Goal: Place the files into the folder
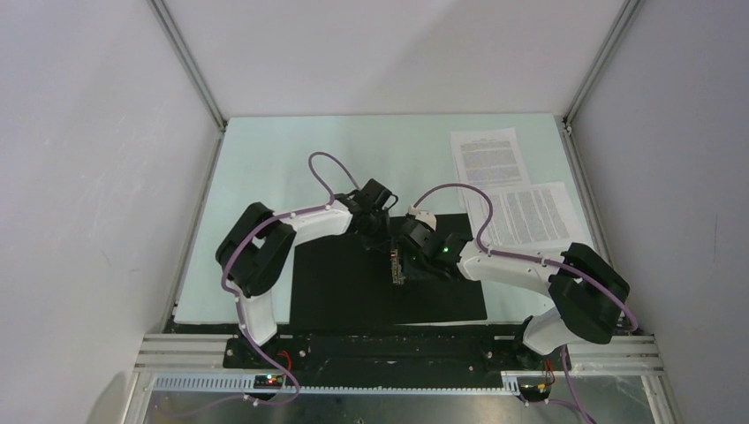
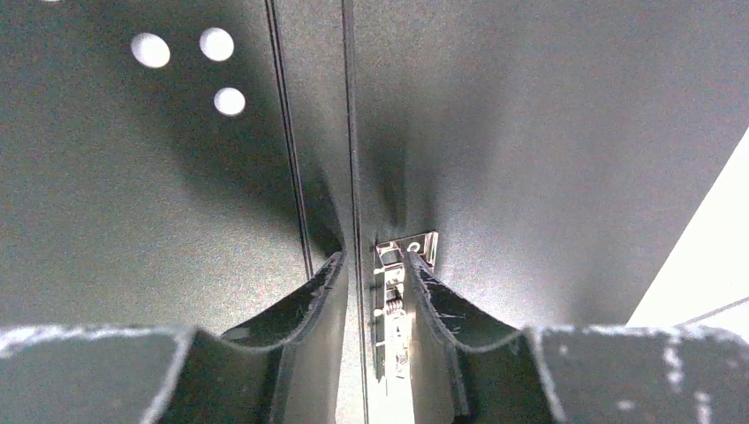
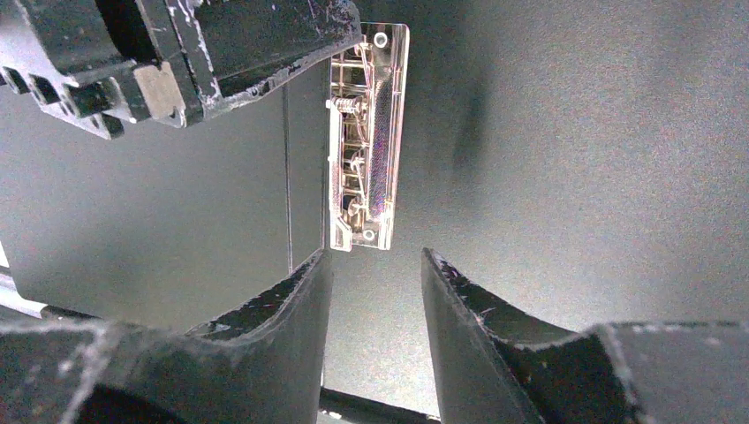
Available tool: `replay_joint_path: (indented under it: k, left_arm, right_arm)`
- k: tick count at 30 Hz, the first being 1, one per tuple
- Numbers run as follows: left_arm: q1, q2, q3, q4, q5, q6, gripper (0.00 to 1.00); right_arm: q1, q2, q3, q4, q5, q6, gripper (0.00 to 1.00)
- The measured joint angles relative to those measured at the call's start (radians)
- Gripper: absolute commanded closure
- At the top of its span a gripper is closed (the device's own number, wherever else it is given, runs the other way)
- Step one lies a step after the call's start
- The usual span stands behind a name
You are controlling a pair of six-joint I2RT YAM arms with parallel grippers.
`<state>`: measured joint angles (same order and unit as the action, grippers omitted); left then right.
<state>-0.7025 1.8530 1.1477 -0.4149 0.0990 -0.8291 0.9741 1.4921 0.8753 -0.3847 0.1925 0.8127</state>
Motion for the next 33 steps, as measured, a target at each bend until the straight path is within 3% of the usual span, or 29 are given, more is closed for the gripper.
replay_joint_path:
  k: [12,18,33]
  left_arm:
    - [-0.013,0.012,0.008,0.01,-0.032,-0.001,0.83]
    - [-0.013,0.005,-0.005,0.019,-0.045,-0.018,0.83]
    - [-0.035,-0.055,-0.092,0.069,-0.117,-0.126,0.95]
  right_arm:
    - [0.0,0.006,0.0,0.001,0.0,0.0,0.54]
    - [0.0,0.006,0.0,0.001,0.0,0.0,0.54]
    - [0.025,0.064,0.008,0.019,0.001,0.001,0.57]
